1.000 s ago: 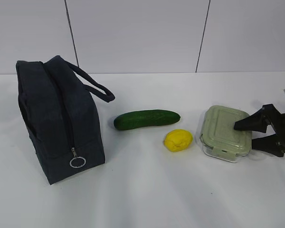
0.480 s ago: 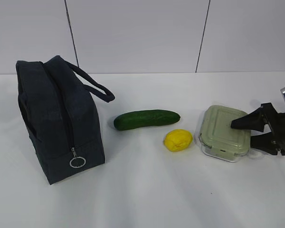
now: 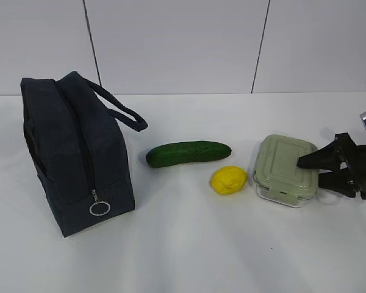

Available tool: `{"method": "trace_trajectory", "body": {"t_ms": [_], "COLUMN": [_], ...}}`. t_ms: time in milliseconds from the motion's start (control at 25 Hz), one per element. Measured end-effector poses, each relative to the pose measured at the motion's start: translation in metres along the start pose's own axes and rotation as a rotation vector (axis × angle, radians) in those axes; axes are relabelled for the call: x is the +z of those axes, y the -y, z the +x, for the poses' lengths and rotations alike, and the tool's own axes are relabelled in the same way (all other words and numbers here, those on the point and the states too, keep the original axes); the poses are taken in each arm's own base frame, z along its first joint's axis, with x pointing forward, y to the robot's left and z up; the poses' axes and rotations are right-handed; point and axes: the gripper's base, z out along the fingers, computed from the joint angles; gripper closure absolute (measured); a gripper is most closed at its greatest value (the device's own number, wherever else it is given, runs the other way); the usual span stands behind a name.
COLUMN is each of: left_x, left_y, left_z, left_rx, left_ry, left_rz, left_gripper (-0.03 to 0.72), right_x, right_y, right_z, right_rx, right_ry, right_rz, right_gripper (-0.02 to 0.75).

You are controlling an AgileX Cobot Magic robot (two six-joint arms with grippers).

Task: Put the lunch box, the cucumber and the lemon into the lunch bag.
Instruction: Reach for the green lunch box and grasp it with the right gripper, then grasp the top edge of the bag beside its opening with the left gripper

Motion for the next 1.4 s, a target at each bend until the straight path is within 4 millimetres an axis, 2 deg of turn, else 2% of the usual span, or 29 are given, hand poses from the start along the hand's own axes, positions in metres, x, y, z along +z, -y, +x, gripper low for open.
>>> {"method": "trace_trajectory", "body": {"t_ms": [240,1400], "left_x": [0.0,0.0], "left_y": [0.0,0.0001], "left_z": [0.0,0.0], "left_rx": [0.0,-0.002], "left_ry": [0.0,0.0], "left_rz": [0.0,0.001], "left_gripper": [0.154,0.154], "right_x": [0.0,0.0], "right_y": [0.0002,0.0002], "right_z": [-0.0001,-0.0001], "right_rx": [0.0,-0.006], "right_ry": [0.001,0.001], "right_rz": [0.002,0.002], "right_gripper": [0.316,0.328]}}
